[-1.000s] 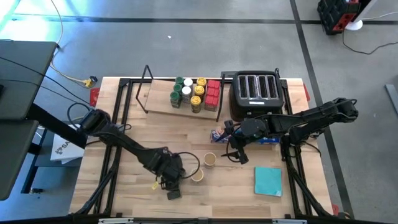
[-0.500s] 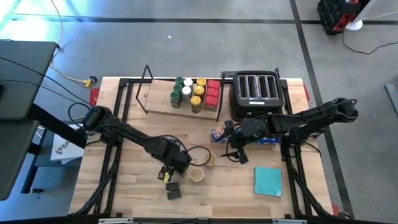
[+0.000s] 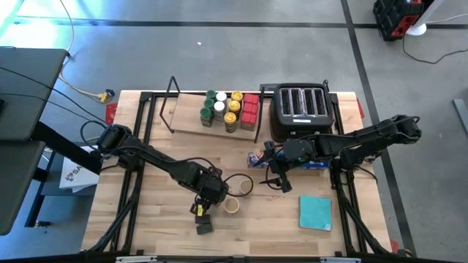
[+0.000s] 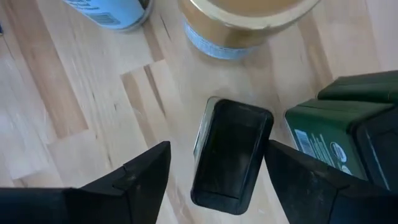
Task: Shelf spices
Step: Put the top black seasoning can on the shelf
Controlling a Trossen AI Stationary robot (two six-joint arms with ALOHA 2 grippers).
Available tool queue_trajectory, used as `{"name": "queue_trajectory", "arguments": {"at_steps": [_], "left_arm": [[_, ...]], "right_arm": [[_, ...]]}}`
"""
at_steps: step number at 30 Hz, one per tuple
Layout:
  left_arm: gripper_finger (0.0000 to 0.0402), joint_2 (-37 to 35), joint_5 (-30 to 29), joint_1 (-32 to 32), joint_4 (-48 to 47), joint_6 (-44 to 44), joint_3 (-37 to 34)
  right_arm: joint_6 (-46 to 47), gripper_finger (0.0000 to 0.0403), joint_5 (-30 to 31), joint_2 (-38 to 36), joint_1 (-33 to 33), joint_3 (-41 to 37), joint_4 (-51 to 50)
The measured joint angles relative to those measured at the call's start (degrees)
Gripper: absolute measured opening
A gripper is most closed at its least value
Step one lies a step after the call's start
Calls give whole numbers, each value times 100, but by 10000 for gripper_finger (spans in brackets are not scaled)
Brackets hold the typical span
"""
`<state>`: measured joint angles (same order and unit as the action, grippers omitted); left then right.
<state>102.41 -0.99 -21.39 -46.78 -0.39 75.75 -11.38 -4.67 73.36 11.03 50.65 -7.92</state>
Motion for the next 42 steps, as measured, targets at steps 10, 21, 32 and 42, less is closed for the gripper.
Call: {"name": "queue_trajectory", "arguments": {"at_steps": [10, 21, 32, 42], "left_arm": [[206, 86, -17, 0, 50, -237, 0], [153, 191, -161, 4, 30, -424, -1], [123, 157, -733, 11, -1700, -1174, 1115], [125, -246, -1460, 948, -4104, -1245, 2413]], "right_arm": [[-61, 296, 0, 0, 0, 0, -2], [-63, 296, 0, 0, 0, 0, -85], [-63, 296, 0, 0, 0, 0, -83], [-107, 296, 0, 0, 0, 0, 10]]}}
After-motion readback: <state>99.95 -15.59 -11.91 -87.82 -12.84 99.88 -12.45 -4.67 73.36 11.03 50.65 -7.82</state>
